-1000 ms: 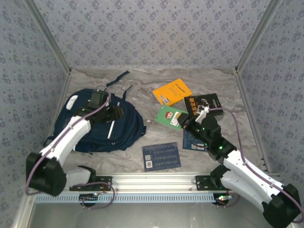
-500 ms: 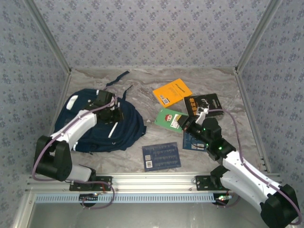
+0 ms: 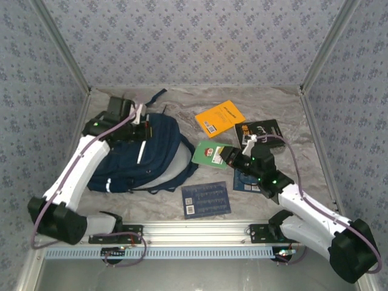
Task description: Pack books, pencil case, and school supplies into a backpack
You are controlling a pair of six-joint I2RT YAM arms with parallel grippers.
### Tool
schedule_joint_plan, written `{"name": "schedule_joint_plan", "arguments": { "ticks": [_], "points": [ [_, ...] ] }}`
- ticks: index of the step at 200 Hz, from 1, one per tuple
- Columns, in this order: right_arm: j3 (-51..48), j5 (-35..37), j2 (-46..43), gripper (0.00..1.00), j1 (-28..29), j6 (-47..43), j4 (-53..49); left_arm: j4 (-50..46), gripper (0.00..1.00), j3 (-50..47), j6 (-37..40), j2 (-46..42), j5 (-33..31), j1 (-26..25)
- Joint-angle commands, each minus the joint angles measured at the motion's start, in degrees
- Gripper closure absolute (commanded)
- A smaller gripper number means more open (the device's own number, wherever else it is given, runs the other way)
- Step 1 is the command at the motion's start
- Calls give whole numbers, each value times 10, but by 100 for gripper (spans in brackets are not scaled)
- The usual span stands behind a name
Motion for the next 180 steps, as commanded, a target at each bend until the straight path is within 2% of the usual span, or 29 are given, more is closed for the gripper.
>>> {"name": "schedule_joint_plan", "arguments": {
  "ticks": [1, 37, 71, 107, 138, 161, 180],
  "points": [
    [52, -52, 45, 100, 23, -22, 60, -4, 100, 44, 26, -32, 45, 4],
    [102, -63, 154, 100, 73, -15, 122, 30, 100, 38, 25, -45, 116, 13],
    [165, -72, 278, 100, 100, 21, 192, 54, 100, 36, 7, -44, 149, 14],
    [261, -42, 431, 100, 141, 82, 249, 83, 100, 32, -27, -44, 163, 19],
    [353, 17, 553, 100, 188, 134, 248, 100, 100, 32, -63, -40, 161, 24],
    [424, 79, 608, 83, 221, 133, 182, 105, 100, 35, -93, -36, 155, 32],
    [470, 96, 624, 56, 235, 97, 115, 105, 100, 38, -103, -34, 147, 36]
  ]
}}
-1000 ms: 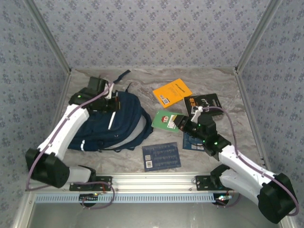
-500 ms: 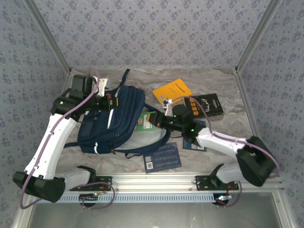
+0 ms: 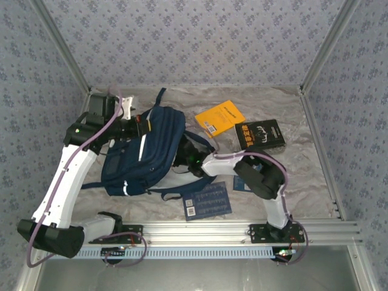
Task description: Pack books, pencil case, and school supplies into a backpack
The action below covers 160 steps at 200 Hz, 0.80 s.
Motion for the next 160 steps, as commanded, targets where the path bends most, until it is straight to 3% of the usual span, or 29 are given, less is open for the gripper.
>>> {"name": "schedule_joint_plan", "arguments": {
  "ticks": [1, 24, 43, 97, 127, 160],
  "points": [
    [66, 56, 10, 55, 17, -21, -65, 88, 100, 21, -30, -9, 22, 8],
    [64, 78, -24, 25, 18, -79, -109, 84, 100, 21, -31, -10, 3, 15],
    [56, 93, -63, 12, 16, -134, -173, 84, 100, 15, -33, -17, -6, 21],
    [24, 147, -178, 3, 27, -262, -331, 84, 100, -5, -38, -35, -24, 35],
    [-52, 229, -264, 10, 27, -300, -361, 72, 100, -6, -33, -42, -53, 36],
    [-64, 284, -351, 12, 22, -331, -510, 42, 100, -18, -22, -52, -135, 36]
  ]
}}
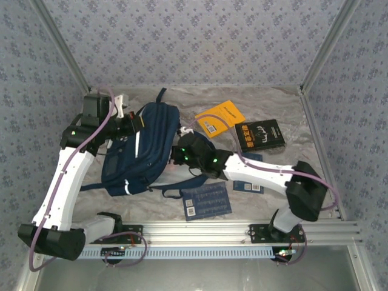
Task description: Pack books, pencil case, and school supplies into a backpack
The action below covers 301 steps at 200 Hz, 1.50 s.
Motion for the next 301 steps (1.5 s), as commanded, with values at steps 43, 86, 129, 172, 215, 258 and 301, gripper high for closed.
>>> {"name": "schedule_joint_plan", "arguments": {
  "ticks": [43, 86, 129, 172, 215, 258, 301],
  "points": [
    [-38, 73, -176, 10, -41, -12, -279, 34, 100, -57, 36, -44, -147, 6],
    [-102, 4, -247, 7, -76, -44, -360, 30, 100, -76, 33, -5, -111, 8],
    [-164, -96, -233, 10, -70, -79, -345, 40, 100, -102, 40, 18, -103, 8],
    [-191, -210, -183, 26, -30, -56, -310, 72, 100, -152, 49, 15, -99, 8],
    [-191, -227, -58, 47, -9, -44, -265, 133, 100, -196, 27, -6, -74, 4],
    [-172, -141, 52, 68, -14, -34, -279, 167, 100, -233, 13, -30, -83, -1],
    [-112, -46, 129, 73, -62, -16, -274, 166, 100, -243, 8, -35, -85, -18]
  ]
}}
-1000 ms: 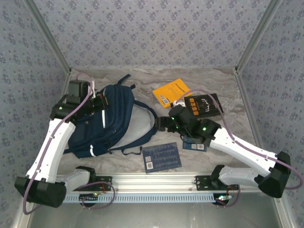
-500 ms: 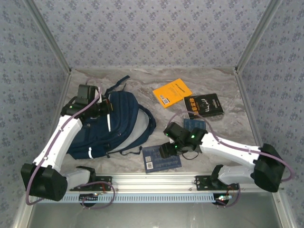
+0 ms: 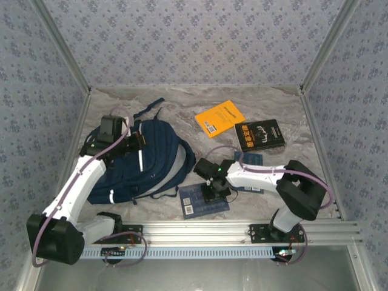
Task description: Pack books, pencil case, and school supplies into a backpack
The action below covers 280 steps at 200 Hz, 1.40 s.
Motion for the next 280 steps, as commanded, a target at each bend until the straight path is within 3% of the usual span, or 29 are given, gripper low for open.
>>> {"name": "schedule_joint_plan", "arguments": {
  "ticks": [1, 17, 28, 45, 67, 90, 117, 138, 174, 208, 280],
  "points": [
    [12, 123, 76, 73, -32, 12, 24, 10, 100, -4, -4, -14, -15, -13],
    [59, 147, 94, 71, -38, 0, 4, 8, 100, -2, 0, -10, -24, -24],
    [92, 211, 91, 69, -30, 2, -32, 4, 100, -1, 0, -9, -25, -29],
    [118, 273, 53, 62, -2, 17, -69, 3, 100, -1, 6, -13, -33, -41],
    [102, 292, -23, 52, 26, 62, -78, 1, 100, 0, 8, -16, -33, -58],
    [44, 230, -114, 47, 33, 147, -52, -3, 100, -3, 15, -23, -46, -83],
    [-72, 155, -213, 44, 29, 273, 80, -8, 100, -2, 27, -26, -66, -113],
    [-134, 150, -263, 45, 25, 371, 122, -9, 100, -2, 27, -22, -64, -122],
    [-196, 145, -313, 45, -11, 403, 118, -6, 100, -2, 19, -16, -49, -127],
    [-244, 64, -298, 44, -81, 367, 211, 2, 100, -6, 6, -15, -24, -129],
    [-191, -102, -82, 45, -145, 298, 414, 13, 100, -6, -4, 24, 6, -141]
  ]
}}
